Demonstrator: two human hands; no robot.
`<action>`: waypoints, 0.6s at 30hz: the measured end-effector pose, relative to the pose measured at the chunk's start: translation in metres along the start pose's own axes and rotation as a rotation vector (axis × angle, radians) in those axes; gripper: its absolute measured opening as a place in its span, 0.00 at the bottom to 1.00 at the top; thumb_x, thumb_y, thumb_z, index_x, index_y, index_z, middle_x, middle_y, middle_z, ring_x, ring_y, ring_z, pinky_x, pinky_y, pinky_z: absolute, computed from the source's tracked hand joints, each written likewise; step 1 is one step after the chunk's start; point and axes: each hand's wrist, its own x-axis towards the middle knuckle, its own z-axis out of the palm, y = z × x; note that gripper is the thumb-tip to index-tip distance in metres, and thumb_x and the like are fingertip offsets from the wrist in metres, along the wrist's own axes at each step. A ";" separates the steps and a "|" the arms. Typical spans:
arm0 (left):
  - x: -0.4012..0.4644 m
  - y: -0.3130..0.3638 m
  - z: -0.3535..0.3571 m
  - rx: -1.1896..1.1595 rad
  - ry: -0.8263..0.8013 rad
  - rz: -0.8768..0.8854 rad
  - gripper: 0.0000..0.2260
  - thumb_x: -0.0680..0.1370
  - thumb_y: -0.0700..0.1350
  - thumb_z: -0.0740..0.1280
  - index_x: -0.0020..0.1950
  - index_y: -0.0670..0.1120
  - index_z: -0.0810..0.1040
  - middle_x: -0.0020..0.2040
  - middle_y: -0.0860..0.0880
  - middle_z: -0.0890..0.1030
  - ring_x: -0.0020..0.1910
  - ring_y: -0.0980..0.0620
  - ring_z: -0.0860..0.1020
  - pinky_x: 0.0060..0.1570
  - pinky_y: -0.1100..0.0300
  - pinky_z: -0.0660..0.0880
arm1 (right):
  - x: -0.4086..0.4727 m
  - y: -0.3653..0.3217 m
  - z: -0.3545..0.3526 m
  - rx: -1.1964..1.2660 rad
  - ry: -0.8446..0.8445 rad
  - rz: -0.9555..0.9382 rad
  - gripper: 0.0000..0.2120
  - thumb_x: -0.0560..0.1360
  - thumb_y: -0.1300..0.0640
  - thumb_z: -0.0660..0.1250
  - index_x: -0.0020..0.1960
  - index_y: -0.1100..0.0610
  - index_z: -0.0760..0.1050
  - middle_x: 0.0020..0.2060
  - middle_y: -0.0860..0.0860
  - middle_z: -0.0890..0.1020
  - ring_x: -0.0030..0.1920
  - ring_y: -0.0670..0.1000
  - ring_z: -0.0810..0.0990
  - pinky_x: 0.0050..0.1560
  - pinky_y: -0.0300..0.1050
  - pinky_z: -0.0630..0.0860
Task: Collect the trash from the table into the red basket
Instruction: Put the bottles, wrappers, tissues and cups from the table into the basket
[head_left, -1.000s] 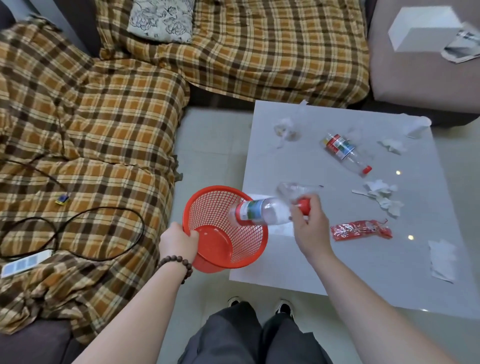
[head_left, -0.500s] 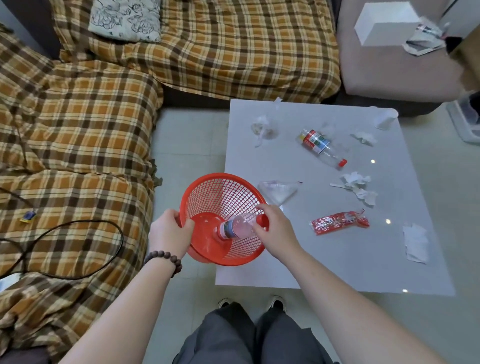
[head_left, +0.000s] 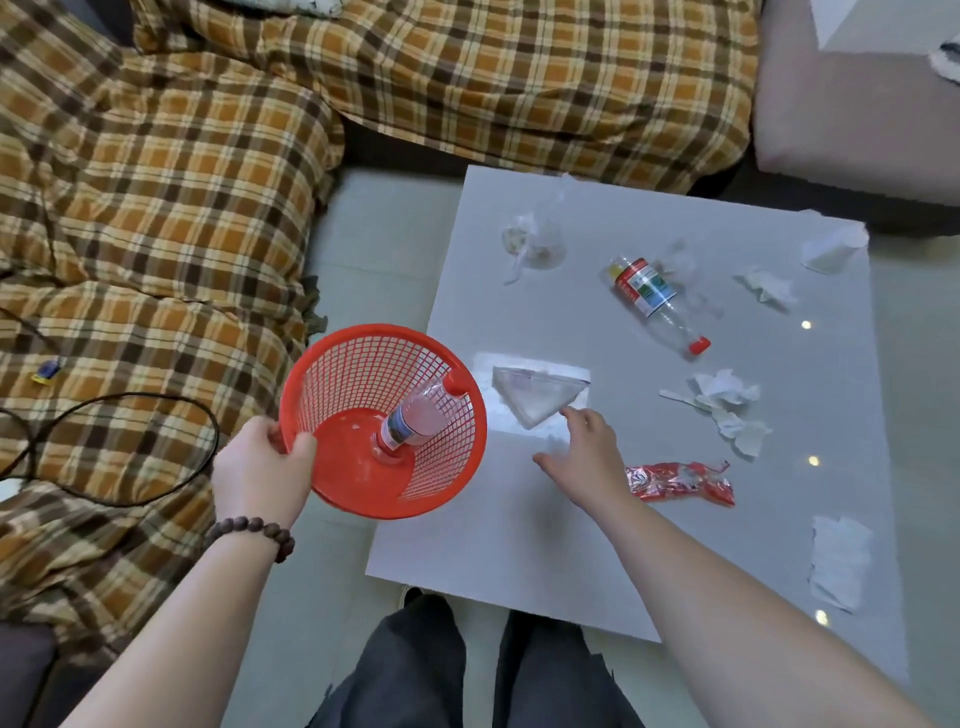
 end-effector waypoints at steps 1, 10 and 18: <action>-0.004 0.003 0.004 0.003 0.028 -0.020 0.07 0.74 0.45 0.67 0.39 0.44 0.74 0.31 0.53 0.73 0.31 0.58 0.68 0.29 0.63 0.60 | 0.013 0.007 0.000 -0.026 -0.015 -0.025 0.36 0.69 0.47 0.72 0.71 0.55 0.61 0.71 0.58 0.63 0.72 0.58 0.60 0.67 0.51 0.66; -0.027 0.008 0.032 0.007 0.162 -0.164 0.07 0.73 0.46 0.69 0.37 0.46 0.75 0.31 0.52 0.76 0.31 0.58 0.70 0.33 0.56 0.63 | 0.110 0.024 0.027 -0.424 -0.075 -0.334 0.48 0.67 0.42 0.72 0.76 0.48 0.45 0.77 0.56 0.52 0.77 0.58 0.47 0.75 0.59 0.46; -0.045 0.003 0.035 -0.008 0.179 -0.208 0.06 0.73 0.46 0.69 0.37 0.48 0.75 0.32 0.52 0.78 0.32 0.55 0.73 0.35 0.55 0.66 | 0.123 0.024 0.056 -0.572 0.012 -0.366 0.45 0.69 0.49 0.70 0.76 0.46 0.46 0.67 0.56 0.67 0.65 0.59 0.67 0.68 0.62 0.57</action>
